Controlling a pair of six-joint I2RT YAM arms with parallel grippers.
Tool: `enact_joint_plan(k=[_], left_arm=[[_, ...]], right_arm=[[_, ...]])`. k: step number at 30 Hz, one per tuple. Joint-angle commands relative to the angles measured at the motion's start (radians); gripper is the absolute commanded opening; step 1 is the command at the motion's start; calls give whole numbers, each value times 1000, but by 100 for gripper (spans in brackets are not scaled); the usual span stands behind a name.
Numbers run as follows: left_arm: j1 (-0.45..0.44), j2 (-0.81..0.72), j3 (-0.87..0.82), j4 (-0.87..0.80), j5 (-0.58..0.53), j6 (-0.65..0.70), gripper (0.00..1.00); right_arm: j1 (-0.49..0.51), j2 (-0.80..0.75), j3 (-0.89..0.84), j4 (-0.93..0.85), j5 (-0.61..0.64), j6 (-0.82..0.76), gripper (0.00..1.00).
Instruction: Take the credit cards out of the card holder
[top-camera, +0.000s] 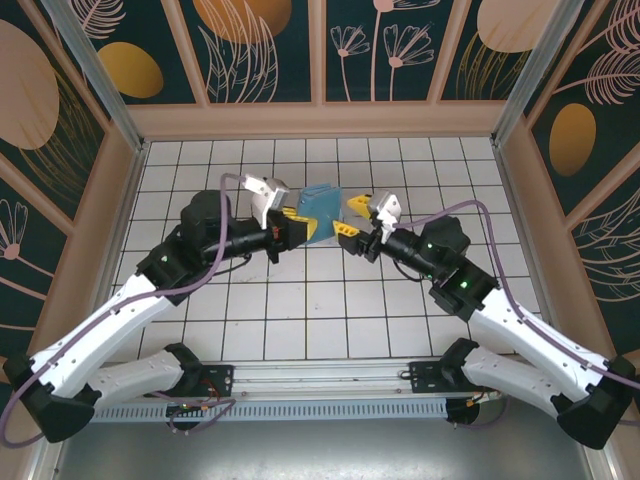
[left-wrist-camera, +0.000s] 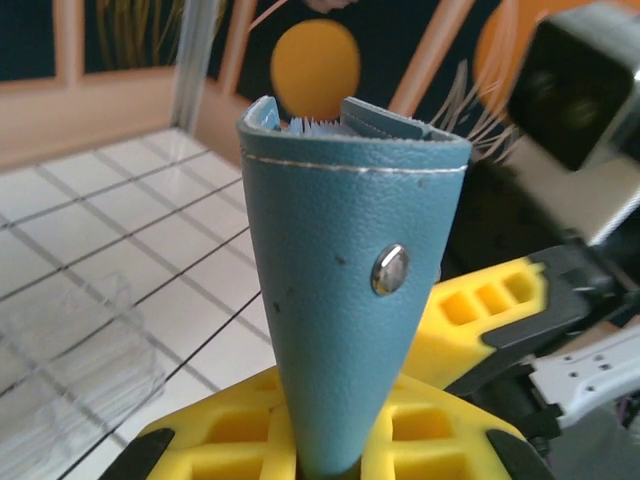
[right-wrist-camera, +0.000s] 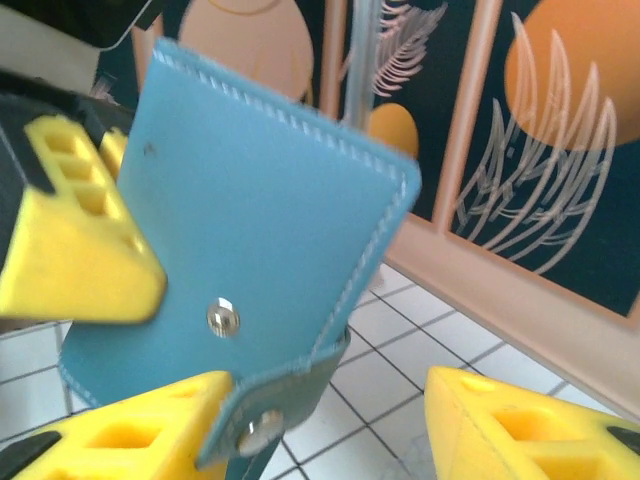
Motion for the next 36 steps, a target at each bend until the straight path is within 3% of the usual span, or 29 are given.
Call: enact_joint_plan(k=[1, 8, 26, 36], left_arm=[[3, -55, -41, 167, 120, 20, 0], [3, -88, -51, 230, 299, 76, 0], [3, -174, -182, 388, 542, 352, 1], [3, -155, -193, 350, 681, 553, 4]], right_arm=[[-5, -53, -10, 108, -146, 9, 51], [-6, -85, 13, 159, -345, -8, 47], [-5, -134, 53, 140, -475, -48, 37], [3, -95, 86, 78, -728, -103, 36]])
